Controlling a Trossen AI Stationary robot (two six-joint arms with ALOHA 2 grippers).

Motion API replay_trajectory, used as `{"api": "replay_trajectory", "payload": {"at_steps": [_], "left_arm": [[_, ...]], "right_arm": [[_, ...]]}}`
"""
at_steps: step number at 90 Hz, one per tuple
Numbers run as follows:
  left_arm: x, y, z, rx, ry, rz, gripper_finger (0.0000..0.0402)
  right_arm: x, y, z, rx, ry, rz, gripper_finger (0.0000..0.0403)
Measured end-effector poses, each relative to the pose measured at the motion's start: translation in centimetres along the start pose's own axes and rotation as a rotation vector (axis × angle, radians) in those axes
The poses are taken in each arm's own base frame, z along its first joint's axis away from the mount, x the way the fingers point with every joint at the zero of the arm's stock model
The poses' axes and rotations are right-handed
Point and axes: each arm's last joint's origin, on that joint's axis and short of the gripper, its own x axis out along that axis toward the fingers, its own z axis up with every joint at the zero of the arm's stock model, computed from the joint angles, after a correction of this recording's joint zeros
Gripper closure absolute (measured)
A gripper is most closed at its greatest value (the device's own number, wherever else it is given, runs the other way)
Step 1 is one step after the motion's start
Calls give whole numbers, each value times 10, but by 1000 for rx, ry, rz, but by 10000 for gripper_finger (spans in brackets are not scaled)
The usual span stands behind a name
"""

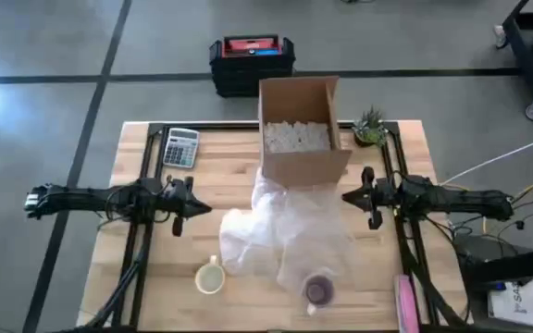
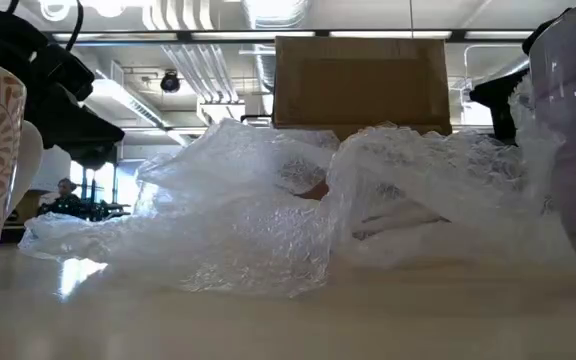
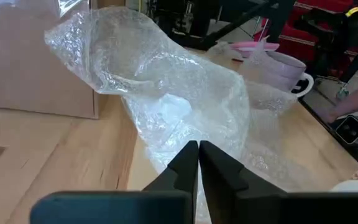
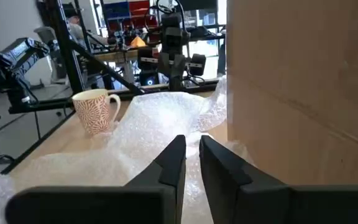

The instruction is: Wrap mug

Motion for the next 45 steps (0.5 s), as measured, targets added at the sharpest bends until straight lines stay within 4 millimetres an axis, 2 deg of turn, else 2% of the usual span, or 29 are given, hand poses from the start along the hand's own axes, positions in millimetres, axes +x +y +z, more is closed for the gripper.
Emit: {"api": "replay_trajectory", "payload": {"at_steps": [32,45], "left_arm": [[0,0,0,1,-5,10,398],[-1,0,10,-73,-120,55,399]], "right_arm": [[0,0,0,0,0,0,371],[0,0,0,0,0,0,371]]}}
